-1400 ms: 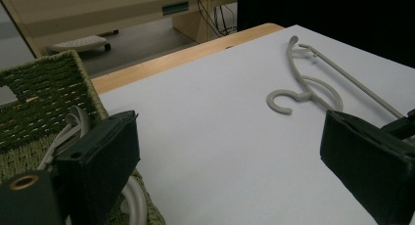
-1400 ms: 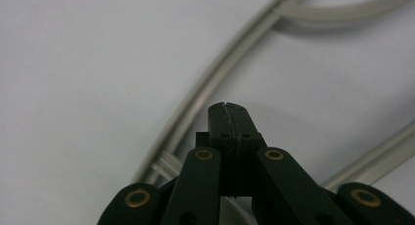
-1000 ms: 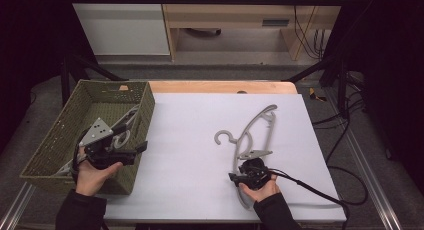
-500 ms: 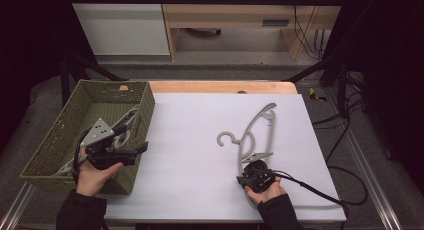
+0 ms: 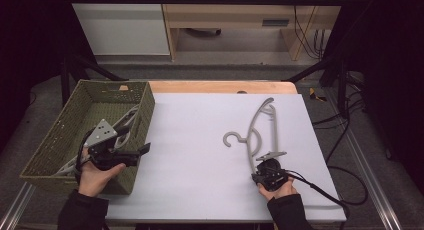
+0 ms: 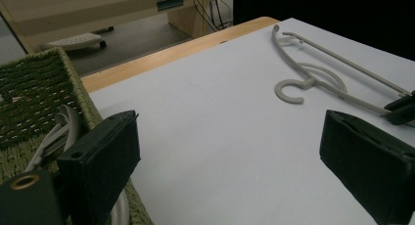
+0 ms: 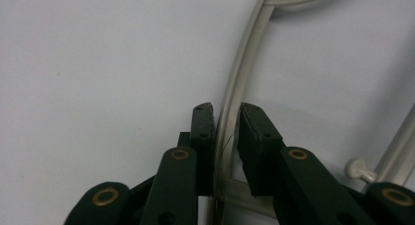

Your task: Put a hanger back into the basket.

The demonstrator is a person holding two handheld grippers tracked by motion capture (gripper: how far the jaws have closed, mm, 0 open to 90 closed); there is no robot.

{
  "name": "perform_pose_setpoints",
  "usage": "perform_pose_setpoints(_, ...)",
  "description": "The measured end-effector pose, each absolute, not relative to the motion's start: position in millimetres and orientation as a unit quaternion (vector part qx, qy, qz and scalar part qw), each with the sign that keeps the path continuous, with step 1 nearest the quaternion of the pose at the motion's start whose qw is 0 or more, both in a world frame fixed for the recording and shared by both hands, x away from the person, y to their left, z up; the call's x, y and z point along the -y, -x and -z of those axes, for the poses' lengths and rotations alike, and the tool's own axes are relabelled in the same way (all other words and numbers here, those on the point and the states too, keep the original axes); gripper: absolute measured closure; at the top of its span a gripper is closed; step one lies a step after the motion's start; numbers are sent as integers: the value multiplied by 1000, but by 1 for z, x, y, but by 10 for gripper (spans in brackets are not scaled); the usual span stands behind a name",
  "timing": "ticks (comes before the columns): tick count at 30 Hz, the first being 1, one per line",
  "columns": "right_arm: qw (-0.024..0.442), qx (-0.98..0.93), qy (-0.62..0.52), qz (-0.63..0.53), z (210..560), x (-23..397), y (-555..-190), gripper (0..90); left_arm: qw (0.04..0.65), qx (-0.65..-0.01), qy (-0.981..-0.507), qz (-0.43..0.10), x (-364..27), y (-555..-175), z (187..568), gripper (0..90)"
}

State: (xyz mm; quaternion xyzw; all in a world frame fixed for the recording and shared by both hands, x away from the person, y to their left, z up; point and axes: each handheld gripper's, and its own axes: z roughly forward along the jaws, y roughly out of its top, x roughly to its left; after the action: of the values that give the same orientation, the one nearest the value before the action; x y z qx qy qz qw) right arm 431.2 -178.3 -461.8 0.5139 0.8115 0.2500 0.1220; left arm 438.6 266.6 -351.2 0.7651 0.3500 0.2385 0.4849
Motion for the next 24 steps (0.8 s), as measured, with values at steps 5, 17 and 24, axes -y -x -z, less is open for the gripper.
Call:
perform_pose_setpoints(5,103,-816,-503,-266,462,182,-435,826,485,-348,-766,-238,-265,-438,352,74)
perform_pose_setpoints(17,105,-832,-472,-273,464,182,-433,768,483,-339,-772,-235,-258,-437,353,74)
perform_pose_setpoints(24,104,-830,-486,-253,461,175,-436,821,482,-335,-776,-231,-251,-435,354,74)
